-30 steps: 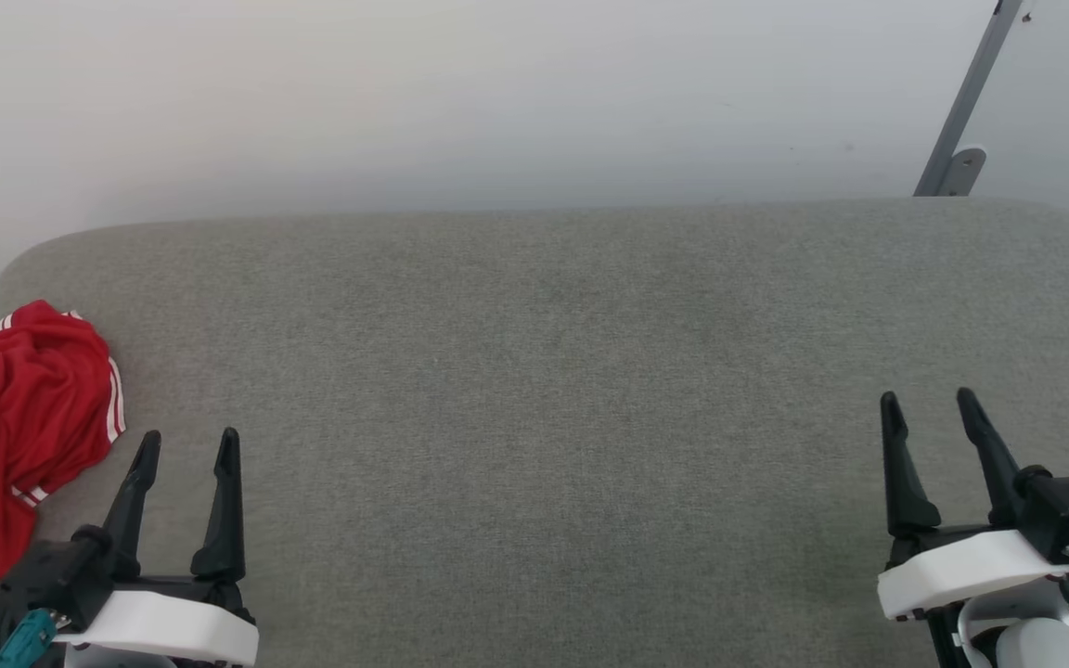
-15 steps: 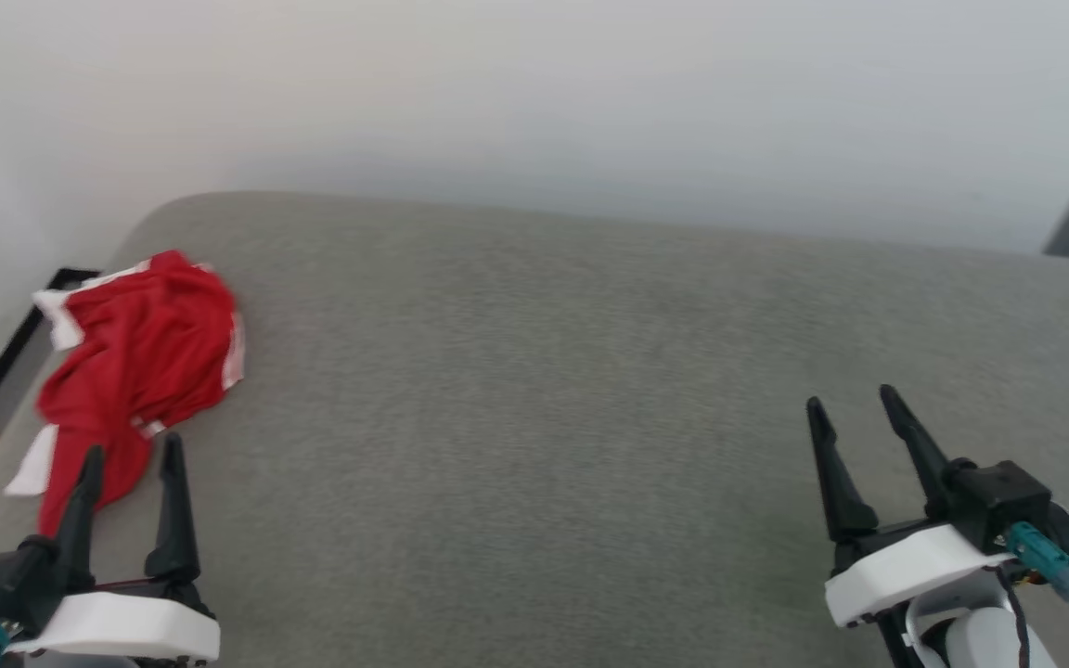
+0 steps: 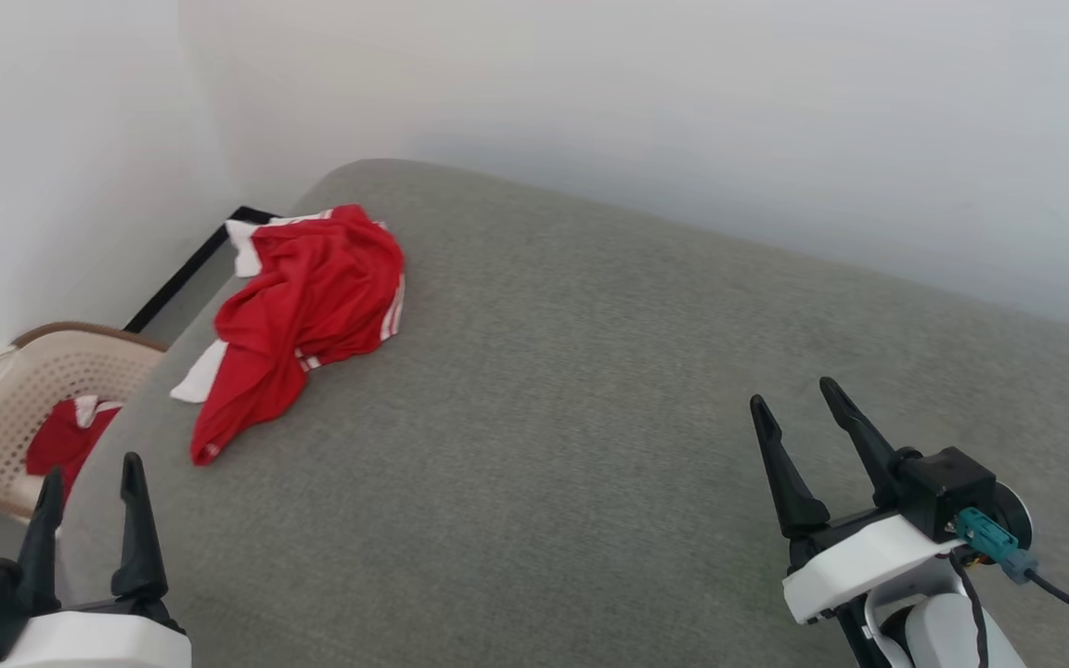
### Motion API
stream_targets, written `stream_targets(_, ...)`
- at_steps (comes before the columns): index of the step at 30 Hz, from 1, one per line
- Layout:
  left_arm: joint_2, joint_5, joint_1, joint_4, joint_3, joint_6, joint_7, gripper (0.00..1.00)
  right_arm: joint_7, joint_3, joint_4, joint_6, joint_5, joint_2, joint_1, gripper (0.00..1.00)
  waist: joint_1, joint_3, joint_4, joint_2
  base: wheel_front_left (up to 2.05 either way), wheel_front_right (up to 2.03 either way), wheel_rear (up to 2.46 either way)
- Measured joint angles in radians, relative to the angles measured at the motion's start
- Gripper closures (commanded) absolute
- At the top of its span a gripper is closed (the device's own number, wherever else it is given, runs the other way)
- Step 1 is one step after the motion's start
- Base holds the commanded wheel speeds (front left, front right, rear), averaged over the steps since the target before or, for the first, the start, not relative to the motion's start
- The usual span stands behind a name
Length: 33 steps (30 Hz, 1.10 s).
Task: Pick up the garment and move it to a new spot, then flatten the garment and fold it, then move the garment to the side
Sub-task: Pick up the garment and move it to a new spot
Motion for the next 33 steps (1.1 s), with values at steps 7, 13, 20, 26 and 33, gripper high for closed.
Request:
stream_targets(7,-0.005,-0.013,-0.021,0.005,-0.01,0.0,0.002,0.0,0.003,-0.005,-0.006,0.0,0.001,-0.004,-0.005,0.0,0.0,0.014,0.036,0.0,0.0,0.0,0.0)
stream_targets(13,-0.004,-0.035,-0.115,0.051,-0.022,-0.009,0.002,0.0,0.018,-0.034,-0.027,0.0,-0.005,-0.012,-0.016,0.0,0.0,0.051,0.036,0.0,0.0,0.0,0.0)
stream_targets(20,0.04,-0.053,-0.277,0.168,-0.036,-0.032,0.002,0.0,0.046,-0.059,-0.079,0.0,-0.023,-0.03,-0.039,0.0,0.0,0.117,0.002,0.0,0.0,0.0,0.0)
stream_targets(26,0.077,-0.088,-0.454,0.324,-0.053,-0.048,0.001,0.0,0.078,-0.095,-0.147,0.0,-0.041,-0.056,-0.07,0.0,0.0,0.206,-0.035,0.0,0.0,0.0,0.0)
stream_targets(33,0.123,-0.144,-0.675,0.553,-0.068,-0.054,0.001,0.0,0.122,-0.126,-0.243,0.0,-0.075,-0.082,-0.109,0.0,0.0,0.339,-0.078,0.0,0.0,0.0,0.0)
